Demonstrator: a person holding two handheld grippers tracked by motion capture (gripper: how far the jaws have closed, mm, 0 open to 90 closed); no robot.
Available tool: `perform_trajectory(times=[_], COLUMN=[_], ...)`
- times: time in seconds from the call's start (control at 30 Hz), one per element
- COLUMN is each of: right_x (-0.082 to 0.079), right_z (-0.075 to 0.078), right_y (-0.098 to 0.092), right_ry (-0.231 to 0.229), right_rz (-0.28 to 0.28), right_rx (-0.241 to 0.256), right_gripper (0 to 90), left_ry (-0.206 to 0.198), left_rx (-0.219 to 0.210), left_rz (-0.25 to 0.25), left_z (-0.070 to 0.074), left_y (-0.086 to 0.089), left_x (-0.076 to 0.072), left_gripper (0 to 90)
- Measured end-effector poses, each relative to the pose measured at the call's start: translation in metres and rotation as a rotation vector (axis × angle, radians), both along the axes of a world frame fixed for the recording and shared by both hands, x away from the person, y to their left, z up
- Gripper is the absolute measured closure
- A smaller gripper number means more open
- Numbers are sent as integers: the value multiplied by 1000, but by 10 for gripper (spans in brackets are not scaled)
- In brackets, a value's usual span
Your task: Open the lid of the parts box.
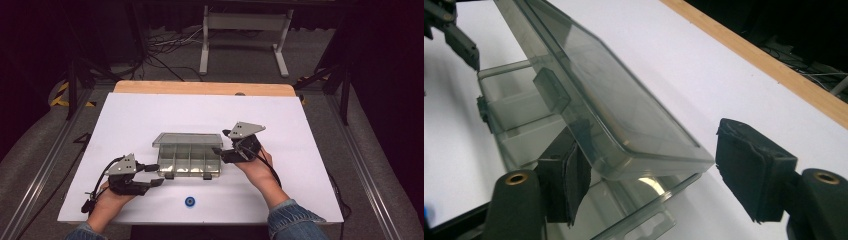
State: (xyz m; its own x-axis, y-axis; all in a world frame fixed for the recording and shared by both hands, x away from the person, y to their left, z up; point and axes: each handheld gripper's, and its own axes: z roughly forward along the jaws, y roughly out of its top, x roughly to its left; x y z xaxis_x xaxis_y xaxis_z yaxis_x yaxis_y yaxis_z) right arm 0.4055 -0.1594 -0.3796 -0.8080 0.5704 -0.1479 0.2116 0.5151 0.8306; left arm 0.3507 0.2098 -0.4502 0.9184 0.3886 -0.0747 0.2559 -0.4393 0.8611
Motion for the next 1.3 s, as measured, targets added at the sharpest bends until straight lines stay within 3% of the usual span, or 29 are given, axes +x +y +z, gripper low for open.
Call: perform_trajectory(times=[0.33,0.6,0.7,1.13,1.23,1.3], right_x=[22,34,39,58,61,63], right_z=[7,9,10,0,-2,-4], right_y=[-8,-6,-2,1,2,2], right_ry=[40,40,39,38,39,44], right_rz=[-23,-17,-19,-64,-71,-77], right_rx=[83,96,95,121,117,116], right_gripper=[327,436,468,607,626,632], left_ry=[0,5,-14,-7,-1,54], left_rx=[11,8,21,-3,-7,45], left_rz=[-10,-8,-9,4,22,48], left_z=[-1,-2,-1,-2,-3,-6], left_y=[-1,-1,-1,3,5,4], left_x=[1,0,0,3,4,7], left_gripper=[443,435,431,431,421,407])
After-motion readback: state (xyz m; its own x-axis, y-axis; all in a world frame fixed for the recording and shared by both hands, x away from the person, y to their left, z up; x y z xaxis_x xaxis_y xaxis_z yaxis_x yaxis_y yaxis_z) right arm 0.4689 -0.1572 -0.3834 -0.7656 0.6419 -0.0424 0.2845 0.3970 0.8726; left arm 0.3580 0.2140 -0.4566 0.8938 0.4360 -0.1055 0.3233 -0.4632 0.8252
